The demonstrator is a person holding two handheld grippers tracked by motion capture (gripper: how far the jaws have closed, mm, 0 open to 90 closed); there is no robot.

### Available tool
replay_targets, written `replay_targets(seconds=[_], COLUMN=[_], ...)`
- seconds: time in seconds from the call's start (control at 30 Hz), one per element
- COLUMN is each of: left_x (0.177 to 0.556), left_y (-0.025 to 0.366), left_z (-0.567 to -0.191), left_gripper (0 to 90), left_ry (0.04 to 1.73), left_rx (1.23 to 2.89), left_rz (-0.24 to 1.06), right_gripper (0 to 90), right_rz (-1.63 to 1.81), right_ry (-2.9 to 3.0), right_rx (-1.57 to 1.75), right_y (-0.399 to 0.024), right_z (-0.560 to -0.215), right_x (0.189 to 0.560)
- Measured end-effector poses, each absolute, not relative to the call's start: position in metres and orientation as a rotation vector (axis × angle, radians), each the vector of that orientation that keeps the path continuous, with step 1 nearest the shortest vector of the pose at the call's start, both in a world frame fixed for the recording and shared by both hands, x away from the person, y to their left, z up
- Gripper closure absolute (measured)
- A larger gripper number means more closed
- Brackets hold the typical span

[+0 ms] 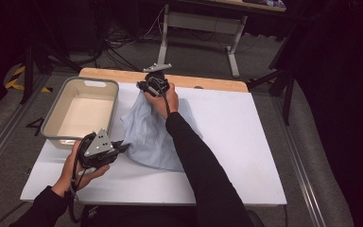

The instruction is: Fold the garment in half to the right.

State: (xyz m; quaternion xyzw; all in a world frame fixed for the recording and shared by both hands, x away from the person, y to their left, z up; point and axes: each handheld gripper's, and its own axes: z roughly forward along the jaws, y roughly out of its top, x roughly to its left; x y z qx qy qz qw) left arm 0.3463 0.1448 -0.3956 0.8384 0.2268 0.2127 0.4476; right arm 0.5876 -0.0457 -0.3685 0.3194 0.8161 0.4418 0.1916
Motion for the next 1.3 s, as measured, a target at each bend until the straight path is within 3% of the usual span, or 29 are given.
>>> replay_targets(seconds=[0.4, 0.67, 1.3], left_x=[0.356, 0.362, 0.376], left_y=[0.102, 0.061, 0.007], left_z=[-0.394, -0.400, -0.420], left_gripper=[82.5, 82.4, 81.9], left_ry=[0.451, 0.343, 0.289], left_rx=[2.100, 2.147, 2.187], left_rz=[0.489, 0.446, 0.383], right_gripper=[86.4, 86.4, 86.1], right_rz=[1.224, 1.263, 1.214], right_ry=[2.294, 2.274, 2.250], right_rx=[0.909, 0.893, 0.948], right_y=[-0.065, -0.099, -0.165], right_z=[-0.364, -0.358, -0.366], right_x=[0.585, 0.579, 0.577])
